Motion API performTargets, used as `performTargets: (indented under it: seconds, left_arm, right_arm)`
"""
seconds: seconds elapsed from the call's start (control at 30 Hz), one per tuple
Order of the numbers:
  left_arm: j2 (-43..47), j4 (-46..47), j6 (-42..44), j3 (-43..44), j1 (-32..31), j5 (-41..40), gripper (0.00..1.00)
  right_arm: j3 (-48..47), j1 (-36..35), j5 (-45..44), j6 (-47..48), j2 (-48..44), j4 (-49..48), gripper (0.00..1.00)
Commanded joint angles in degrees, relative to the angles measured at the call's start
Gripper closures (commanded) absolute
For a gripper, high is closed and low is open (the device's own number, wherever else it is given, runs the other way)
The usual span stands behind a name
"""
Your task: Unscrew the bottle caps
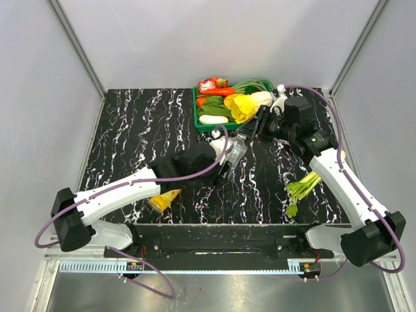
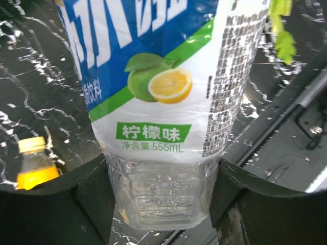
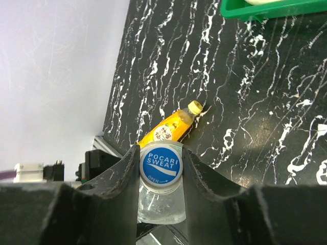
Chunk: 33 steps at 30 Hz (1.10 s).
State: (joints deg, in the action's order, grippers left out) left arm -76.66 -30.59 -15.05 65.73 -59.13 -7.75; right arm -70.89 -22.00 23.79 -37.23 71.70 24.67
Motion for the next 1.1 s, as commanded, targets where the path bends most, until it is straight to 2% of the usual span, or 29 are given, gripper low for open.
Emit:
performTargets:
  seconds: [0.0, 0.13, 0.3, 0.47, 0.67, 0.97, 1.0, 1.03, 1.07]
  left_arm:
    - [5.5, 8.4, -2.1, -3.8, 4.1, 15.7, 0.69]
    - [8.7, 15.5, -4.1, -7.5, 7.5, 31.4, 0.69]
    - [10.6, 21.8, -6.0, -9.2, 9.3, 41.6, 0.69]
    - [11.5, 25.1, -6.8, -10.0, 9.6, 45.3, 0.69]
    - [11.8, 25.6, -7.0, -10.6, 9.8, 45.9, 0.69]
    - [12.0, 25.4, -6.8, -11.2, 9.8, 45.9, 0.69]
    - [11.9, 25.2, -6.6, -11.1, 9.8, 45.8, 0.69]
    - [12.0, 24.8, -6.3, -10.9, 9.7, 45.5, 0.69]
    - [11.9, 24.3, -6.0, -10.8, 9.7, 45.5, 0.69]
  right_arm:
    - [0.1, 0.0, 2.7, 2.3, -3.8, -5.9, 1.00]
    - [0.1, 0.0, 6.1, 3.4, -5.1, -8.7, 1.00]
    - [0.9, 0.0, 11.2, 3.9, -7.2, -13.1, 1.00]
    - [2.7, 0.0, 17.5, 4.4, -9.2, -20.0, 1.00]
    - [7.6, 0.1, 24.3, 4.9, -13.3, -31.8, 1.00]
    - [7.6, 0.0, 25.4, 4.3, -13.3, -32.8, 1.00]
    - [7.4, 0.0, 24.9, 4.1, -13.2, -32.4, 0.97]
    - [7.1, 0.0, 24.6, 3.8, -13.0, -32.1, 0.86]
    - [6.8, 0.0, 23.9, 3.7, -13.0, -32.0, 0.66]
